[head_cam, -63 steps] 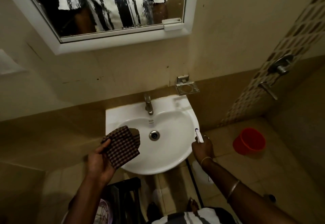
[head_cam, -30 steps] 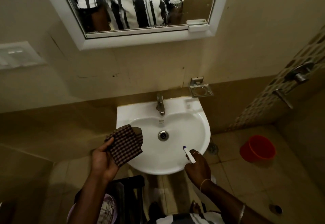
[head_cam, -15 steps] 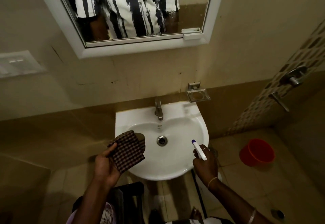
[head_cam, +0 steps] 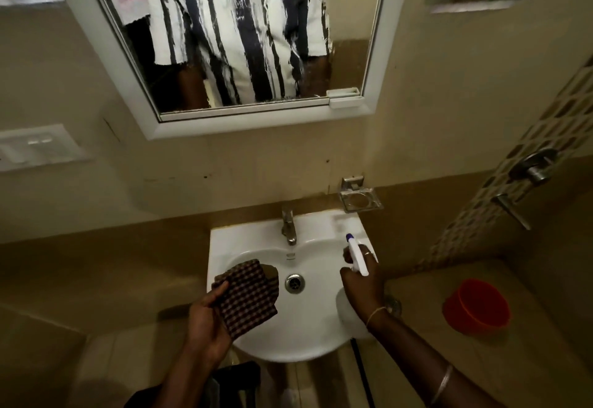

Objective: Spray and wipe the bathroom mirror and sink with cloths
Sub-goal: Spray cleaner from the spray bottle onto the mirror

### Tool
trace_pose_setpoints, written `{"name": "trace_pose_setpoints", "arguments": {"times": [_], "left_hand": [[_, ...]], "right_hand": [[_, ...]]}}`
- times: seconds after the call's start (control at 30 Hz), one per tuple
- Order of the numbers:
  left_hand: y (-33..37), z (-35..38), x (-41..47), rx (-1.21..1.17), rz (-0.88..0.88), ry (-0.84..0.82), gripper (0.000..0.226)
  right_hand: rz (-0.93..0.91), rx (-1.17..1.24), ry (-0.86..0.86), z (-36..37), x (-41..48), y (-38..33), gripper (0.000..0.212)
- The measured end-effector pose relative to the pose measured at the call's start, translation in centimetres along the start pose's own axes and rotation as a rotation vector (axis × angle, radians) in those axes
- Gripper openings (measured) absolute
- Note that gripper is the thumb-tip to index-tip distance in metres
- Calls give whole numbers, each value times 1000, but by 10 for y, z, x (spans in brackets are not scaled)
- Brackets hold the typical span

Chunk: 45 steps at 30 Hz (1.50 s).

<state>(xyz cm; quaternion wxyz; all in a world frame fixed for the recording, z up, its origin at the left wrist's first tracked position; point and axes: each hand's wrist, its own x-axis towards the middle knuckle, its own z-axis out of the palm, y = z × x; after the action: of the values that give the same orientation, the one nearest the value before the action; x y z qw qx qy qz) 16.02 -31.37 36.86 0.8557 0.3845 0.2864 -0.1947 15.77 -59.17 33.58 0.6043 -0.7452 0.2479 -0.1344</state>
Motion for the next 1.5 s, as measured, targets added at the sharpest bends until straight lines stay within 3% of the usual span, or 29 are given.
{"name": "trace_pose_setpoints", "arguments": {"times": [0.3, 0.53, 0.93, 1.3, 1.5], "left_hand": [[-2, 41, 9, 29, -46, -31, 43], [6, 86, 24, 81, -2, -85, 38], [17, 146, 48, 79, 16, -126, 39], [15, 133, 49, 86, 36, -101, 32], [12, 129, 45, 61, 22, -78, 30]], "right_hand": [[-62, 143, 235, -1, 89, -69, 21], [-162, 157, 297, 0, 151, -92, 34], [-230, 216, 287, 13, 220, -87, 42], [-374, 132, 300, 18, 243, -60, 34], [-350, 157, 287, 18, 237, -57, 40]]}}
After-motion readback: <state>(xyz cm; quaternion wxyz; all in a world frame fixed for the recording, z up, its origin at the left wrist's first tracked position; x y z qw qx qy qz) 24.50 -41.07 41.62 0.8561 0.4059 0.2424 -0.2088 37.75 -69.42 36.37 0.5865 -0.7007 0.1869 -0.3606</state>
